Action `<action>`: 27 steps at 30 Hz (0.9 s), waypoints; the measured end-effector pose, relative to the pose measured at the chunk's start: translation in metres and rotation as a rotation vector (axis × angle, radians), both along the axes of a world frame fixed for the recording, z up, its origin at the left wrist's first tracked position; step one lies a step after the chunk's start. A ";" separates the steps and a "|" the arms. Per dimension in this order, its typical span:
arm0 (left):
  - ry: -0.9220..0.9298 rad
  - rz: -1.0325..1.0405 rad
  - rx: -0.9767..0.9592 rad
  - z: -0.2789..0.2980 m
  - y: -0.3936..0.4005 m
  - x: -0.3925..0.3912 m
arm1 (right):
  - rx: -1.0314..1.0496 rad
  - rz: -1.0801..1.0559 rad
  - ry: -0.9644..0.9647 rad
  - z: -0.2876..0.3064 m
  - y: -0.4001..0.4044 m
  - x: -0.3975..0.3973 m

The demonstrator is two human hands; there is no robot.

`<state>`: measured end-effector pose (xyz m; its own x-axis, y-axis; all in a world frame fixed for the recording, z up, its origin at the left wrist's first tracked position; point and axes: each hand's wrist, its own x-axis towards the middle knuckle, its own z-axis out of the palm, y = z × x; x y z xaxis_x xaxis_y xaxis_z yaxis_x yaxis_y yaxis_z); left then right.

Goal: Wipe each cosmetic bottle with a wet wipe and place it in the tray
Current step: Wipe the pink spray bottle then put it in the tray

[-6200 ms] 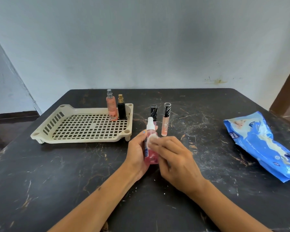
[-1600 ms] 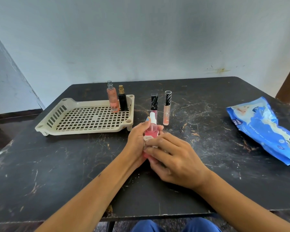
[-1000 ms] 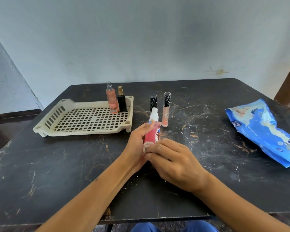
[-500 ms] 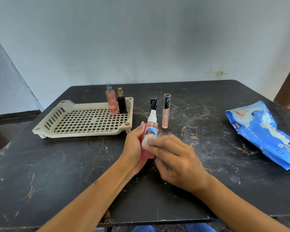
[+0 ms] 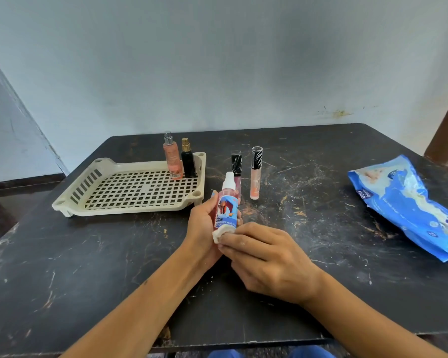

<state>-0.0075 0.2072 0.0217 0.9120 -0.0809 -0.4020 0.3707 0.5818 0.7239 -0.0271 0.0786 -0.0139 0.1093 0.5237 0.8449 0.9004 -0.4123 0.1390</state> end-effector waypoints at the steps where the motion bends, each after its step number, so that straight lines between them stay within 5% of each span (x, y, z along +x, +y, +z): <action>1: -0.012 0.009 -0.006 0.000 0.001 0.001 | 0.002 -0.013 -0.025 0.000 0.000 0.000; 9: -0.160 0.006 -0.122 0.001 0.000 0.003 | 0.160 -0.037 0.082 0.004 -0.004 0.000; 18: -0.309 -0.111 0.003 0.004 -0.008 -0.009 | 0.460 -0.180 0.279 0.002 -0.003 0.010; 27: -0.186 -0.127 -0.053 0.003 -0.004 -0.004 | 0.256 -0.031 0.197 0.000 0.004 0.000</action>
<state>-0.0114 0.2036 0.0249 0.9511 -0.2165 -0.2202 0.3066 0.5781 0.7561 -0.0268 0.0831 -0.0142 0.2963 0.2909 0.9097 0.8861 -0.4391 -0.1482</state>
